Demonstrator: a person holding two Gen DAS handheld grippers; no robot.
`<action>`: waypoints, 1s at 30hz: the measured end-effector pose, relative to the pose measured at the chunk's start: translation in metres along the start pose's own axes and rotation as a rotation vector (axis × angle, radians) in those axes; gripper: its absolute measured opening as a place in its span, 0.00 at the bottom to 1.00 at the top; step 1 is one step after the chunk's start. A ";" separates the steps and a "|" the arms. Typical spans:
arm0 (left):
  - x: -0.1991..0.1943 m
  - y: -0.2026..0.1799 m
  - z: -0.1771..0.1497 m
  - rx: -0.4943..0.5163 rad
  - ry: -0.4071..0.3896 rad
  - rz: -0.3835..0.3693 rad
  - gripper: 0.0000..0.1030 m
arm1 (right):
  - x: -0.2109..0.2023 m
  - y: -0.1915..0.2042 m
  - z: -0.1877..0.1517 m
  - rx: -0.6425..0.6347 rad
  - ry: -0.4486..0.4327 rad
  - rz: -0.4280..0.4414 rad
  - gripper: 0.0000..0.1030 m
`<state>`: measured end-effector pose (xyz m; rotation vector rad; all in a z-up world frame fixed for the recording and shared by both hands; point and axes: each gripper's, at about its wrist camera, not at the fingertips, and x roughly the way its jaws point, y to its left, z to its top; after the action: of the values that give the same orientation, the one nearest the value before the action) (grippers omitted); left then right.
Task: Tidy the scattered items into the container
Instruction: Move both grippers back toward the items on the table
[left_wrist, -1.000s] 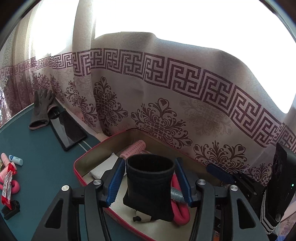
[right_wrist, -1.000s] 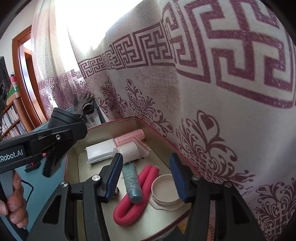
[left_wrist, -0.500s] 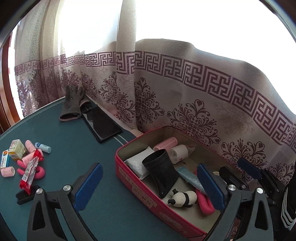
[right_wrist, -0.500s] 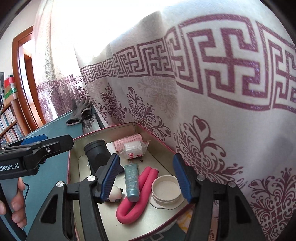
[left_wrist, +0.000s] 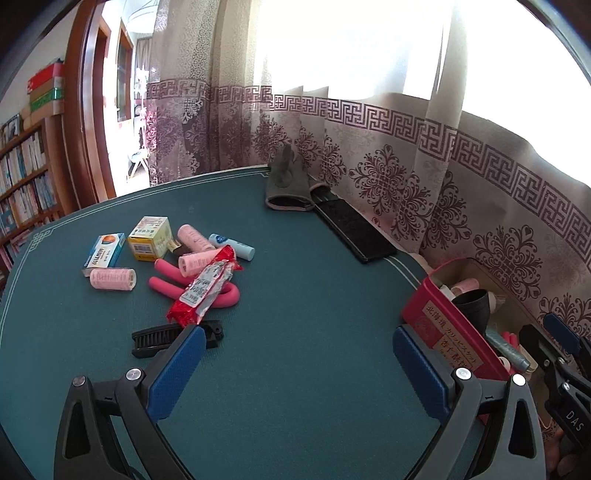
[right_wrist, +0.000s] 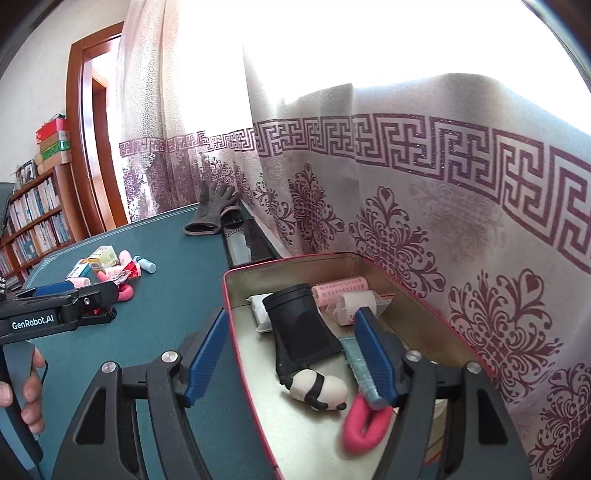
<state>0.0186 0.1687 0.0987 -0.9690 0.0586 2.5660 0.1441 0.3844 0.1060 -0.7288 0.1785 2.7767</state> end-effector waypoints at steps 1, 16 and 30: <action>-0.001 0.012 -0.003 -0.016 0.001 0.017 0.99 | 0.000 0.008 0.001 -0.008 -0.004 0.009 0.72; 0.003 0.142 -0.044 -0.279 0.081 0.111 0.99 | 0.044 0.110 -0.020 -0.132 0.118 0.169 0.76; 0.007 0.195 -0.061 -0.389 0.104 0.169 0.99 | 0.088 0.160 -0.031 -0.173 0.239 0.277 0.76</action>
<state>-0.0215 -0.0197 0.0287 -1.2851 -0.3576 2.7372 0.0397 0.2447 0.0434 -1.1620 0.0903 2.9835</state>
